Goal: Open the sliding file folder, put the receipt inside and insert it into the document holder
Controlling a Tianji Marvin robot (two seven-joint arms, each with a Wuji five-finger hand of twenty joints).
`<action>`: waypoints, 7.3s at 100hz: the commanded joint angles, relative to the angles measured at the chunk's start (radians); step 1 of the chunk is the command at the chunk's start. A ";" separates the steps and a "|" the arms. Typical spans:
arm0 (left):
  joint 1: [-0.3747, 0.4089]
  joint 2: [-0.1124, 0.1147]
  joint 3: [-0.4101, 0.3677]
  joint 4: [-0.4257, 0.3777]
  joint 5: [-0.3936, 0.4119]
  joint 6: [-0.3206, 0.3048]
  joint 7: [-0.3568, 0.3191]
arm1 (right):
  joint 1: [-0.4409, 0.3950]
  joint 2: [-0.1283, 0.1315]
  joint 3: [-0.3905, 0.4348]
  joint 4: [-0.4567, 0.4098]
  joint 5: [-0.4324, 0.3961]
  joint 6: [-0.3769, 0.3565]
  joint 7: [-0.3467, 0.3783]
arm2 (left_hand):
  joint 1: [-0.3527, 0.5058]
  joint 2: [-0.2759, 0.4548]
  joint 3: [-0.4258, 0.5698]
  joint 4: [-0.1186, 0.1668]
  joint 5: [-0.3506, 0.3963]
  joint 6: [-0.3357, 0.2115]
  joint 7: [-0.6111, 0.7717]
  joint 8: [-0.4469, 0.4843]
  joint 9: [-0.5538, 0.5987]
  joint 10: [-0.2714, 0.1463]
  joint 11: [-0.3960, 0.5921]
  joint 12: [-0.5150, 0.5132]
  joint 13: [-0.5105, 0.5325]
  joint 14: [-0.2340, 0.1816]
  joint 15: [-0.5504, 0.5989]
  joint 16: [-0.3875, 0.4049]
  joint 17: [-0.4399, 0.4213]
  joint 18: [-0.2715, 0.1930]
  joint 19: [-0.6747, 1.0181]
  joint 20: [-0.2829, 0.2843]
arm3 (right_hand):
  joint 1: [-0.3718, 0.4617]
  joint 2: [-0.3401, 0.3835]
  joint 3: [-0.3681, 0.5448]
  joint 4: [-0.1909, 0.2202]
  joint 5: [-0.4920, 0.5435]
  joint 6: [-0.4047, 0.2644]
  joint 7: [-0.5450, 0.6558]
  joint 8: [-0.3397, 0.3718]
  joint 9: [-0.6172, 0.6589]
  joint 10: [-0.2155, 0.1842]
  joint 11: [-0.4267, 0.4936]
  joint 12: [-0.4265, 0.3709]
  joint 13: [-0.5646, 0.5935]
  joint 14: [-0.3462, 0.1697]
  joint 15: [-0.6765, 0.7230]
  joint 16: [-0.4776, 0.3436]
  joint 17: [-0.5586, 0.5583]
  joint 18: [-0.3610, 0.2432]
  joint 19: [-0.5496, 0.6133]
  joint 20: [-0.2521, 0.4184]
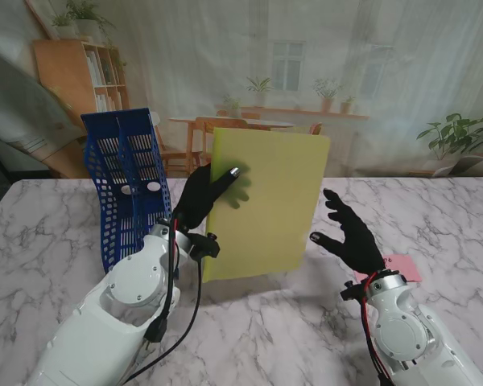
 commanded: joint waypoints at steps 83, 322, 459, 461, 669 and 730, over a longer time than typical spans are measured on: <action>-0.022 -0.035 0.076 0.020 -0.067 0.108 -0.001 | -0.017 0.000 -0.002 -0.057 0.319 -0.009 0.197 | 0.071 0.040 0.045 -0.007 0.052 -0.051 0.020 0.027 0.036 -0.002 0.020 0.026 0.046 0.074 0.071 0.038 0.055 -0.044 0.115 0.044 | 0.019 -0.186 -0.034 -0.039 0.351 -0.091 0.810 0.279 0.122 -0.008 0.055 0.024 0.055 -0.012 -0.030 0.007 0.030 0.021 -0.107 0.075; -0.097 0.003 0.050 0.154 0.045 0.115 -0.147 | -0.062 -0.039 0.032 -0.119 0.531 -0.148 0.107 | 0.045 -0.033 -0.154 0.066 -0.004 -0.056 -0.290 -0.041 -0.219 -0.025 -0.276 -0.195 -0.187 0.045 -0.216 -0.048 -0.193 -0.021 -0.187 0.005 | 0.443 -0.373 1.018 -0.182 0.686 -0.352 1.046 0.173 0.931 -0.034 0.363 0.309 0.747 -0.011 0.462 0.232 0.533 -0.093 0.463 -0.114; -0.111 0.036 0.001 0.105 -0.021 -0.016 -0.263 | -0.063 -0.031 0.029 -0.132 0.540 -0.155 0.136 | 0.014 -0.072 -0.177 0.063 0.092 -0.118 -0.182 0.006 -0.056 -0.089 -0.218 -0.146 -0.102 0.019 -0.183 -0.017 -0.144 -0.023 -0.137 0.025 | 0.444 -0.362 1.017 -0.181 0.685 -0.352 1.041 0.179 0.932 -0.032 0.367 0.309 0.747 -0.006 0.460 0.243 0.526 -0.084 0.461 -0.123; -0.111 0.036 0.002 0.105 -0.020 -0.016 -0.262 | -0.063 -0.032 0.028 -0.132 0.539 -0.155 0.135 | 0.036 -0.061 -0.187 0.065 0.091 -0.121 -0.141 -0.010 -0.042 -0.091 -0.211 -0.138 -0.092 0.017 -0.175 -0.016 -0.134 -0.027 -0.128 0.024 | 0.444 -0.362 1.016 -0.181 0.683 -0.352 1.040 0.179 0.932 -0.032 0.367 0.309 0.747 -0.006 0.460 0.244 0.526 -0.084 0.461 -0.123; -0.085 0.017 0.003 0.131 0.005 -0.011 -0.177 | -0.052 -0.072 -0.028 -0.224 0.507 -0.153 -0.038 | 0.054 -0.073 -0.191 0.053 0.134 -0.050 -0.041 -0.124 0.110 -0.048 -0.154 -0.139 0.047 0.005 -0.135 -0.034 0.014 -0.033 -0.077 -0.041 | 0.443 -0.354 1.041 -0.177 0.711 -0.365 1.043 0.224 0.951 -0.034 0.419 0.381 0.801 -0.016 0.517 0.288 0.597 -0.088 0.484 -0.121; -0.077 0.021 -0.022 0.110 0.022 -0.030 -0.163 | -0.067 -0.056 -0.013 -0.210 0.428 -0.091 -0.003 | 0.071 -0.068 -0.131 0.048 0.076 -0.050 -0.084 -0.134 0.064 -0.049 -0.160 -0.138 0.015 0.004 -0.143 -0.033 -0.014 -0.037 -0.090 -0.042 | 0.450 -0.337 1.056 -0.175 0.695 -0.356 1.044 0.267 0.924 -0.035 0.395 0.357 0.765 -0.005 0.458 0.262 0.569 -0.054 0.472 -0.114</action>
